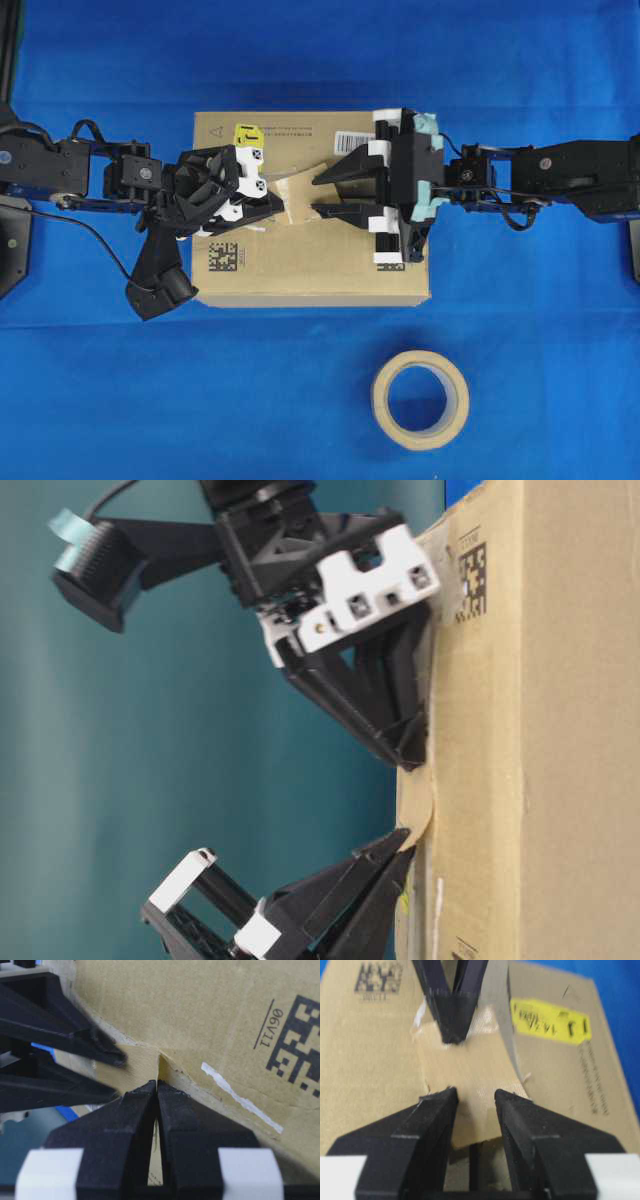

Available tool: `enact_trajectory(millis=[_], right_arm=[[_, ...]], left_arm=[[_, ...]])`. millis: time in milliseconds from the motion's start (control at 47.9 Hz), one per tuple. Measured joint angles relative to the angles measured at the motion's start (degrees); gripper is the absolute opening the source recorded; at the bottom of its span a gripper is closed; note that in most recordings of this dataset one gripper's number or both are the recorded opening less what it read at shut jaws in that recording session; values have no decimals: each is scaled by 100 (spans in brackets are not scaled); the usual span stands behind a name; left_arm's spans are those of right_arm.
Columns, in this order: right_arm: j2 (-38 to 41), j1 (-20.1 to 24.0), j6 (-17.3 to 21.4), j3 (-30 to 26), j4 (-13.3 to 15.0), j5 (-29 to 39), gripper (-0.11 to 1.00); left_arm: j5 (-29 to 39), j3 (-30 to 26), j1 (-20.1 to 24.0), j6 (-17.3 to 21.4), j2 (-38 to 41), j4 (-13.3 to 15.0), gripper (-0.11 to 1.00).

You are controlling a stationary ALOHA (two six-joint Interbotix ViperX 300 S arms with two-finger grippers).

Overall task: Apply tape along the seams of the closed cardboard box to seal it securely.
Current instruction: 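Lay the tape strip across the top seam, pressing with both grippers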

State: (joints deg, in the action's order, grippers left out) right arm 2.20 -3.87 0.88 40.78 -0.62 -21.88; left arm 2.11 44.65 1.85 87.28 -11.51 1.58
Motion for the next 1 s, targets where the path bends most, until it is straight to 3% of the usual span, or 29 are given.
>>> enact_trajectory(millis=[522,626,835,1001], right_arm=[[35,0,18,-18,-70,88,44],[35,-9,18,-26,-70,79,44],[35,-9,18,-44,-70,88,44],[35,0,26,-44,-70,79,44]], left_arm=[[-9,-26,18,-79,18,9,2],[-9,-35,62,-79,18,9,16],[-35,-35,211,-62,18,0,64],[-26,-44,316,9,18,9,62]])
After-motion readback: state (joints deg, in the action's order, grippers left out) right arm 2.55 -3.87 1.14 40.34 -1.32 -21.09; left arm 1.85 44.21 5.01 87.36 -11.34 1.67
